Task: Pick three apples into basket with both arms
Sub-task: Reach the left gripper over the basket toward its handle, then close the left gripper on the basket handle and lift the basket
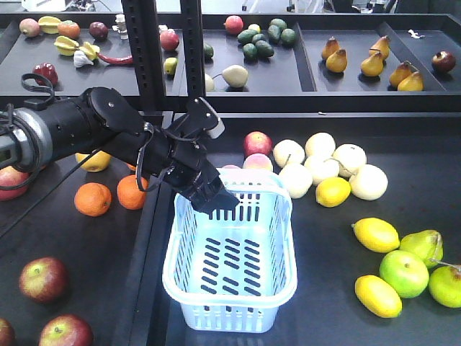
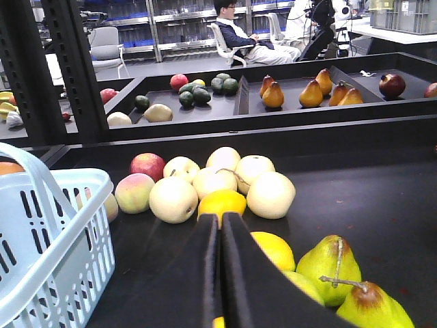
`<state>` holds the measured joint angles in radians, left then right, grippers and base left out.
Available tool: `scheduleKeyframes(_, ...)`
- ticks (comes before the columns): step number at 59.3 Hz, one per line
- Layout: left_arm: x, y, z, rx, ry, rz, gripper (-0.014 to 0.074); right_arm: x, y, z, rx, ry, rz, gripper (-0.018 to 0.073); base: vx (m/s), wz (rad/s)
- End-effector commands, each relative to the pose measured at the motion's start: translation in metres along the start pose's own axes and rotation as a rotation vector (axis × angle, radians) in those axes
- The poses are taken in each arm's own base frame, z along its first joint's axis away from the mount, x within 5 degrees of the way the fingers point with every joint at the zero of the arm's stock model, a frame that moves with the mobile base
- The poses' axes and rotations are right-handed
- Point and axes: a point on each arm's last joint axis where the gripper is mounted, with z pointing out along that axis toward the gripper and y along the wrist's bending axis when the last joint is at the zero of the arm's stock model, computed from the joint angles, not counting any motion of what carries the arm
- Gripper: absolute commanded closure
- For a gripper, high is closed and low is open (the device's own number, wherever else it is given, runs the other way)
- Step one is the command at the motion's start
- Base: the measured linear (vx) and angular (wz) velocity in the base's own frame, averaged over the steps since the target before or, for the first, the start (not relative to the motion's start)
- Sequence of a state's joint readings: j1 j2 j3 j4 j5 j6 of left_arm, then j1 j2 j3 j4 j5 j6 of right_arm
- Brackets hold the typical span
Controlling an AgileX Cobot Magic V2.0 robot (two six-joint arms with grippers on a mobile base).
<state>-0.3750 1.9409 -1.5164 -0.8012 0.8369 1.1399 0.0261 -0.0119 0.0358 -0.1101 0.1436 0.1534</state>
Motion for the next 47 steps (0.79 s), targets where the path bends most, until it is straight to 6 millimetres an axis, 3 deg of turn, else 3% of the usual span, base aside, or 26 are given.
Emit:
scheduleKeyframes(1, -0.025, -0.007, -0.023, -0.038, -0.103, 0.017, 0.0107, -0.005, 0.001, 0.001, -0.003, -0.06, -0.024, 0.0564, 0.0, 0.0)
scheduleKeyframes(9, -0.026, -0.008, -0.024, -0.037, -0.105, 0.019, 0.0234, -0.005, 0.001, 0.001, -0.003, -0.06, -0.024, 0.0564, 0.0, 0.0)
scheduleKeyframes(23, -0.031, -0.015, -0.036, -0.028, -0.12, 0.034, 0.0605, -0.005, 0.001, 0.001, -0.003, -0.06, -0.024, 0.0564, 0.0, 0.0)
scheduleKeyframes(35, -0.041, -0.028, -0.059, -0.019, -0.153, 0.063, 0.0604, -0.005, 0.001, 0.001, -0.003, -0.06, -0.024, 0.0564, 0.0, 0.0)
scheduleKeyframes(47, -0.058, -0.056, -0.099, 0.049, -0.253, 0.001, 0.0604, -0.005, 0.001, 0.001, -0.003, -0.06, -0.024, 0.0564, 0.0, 0.0)
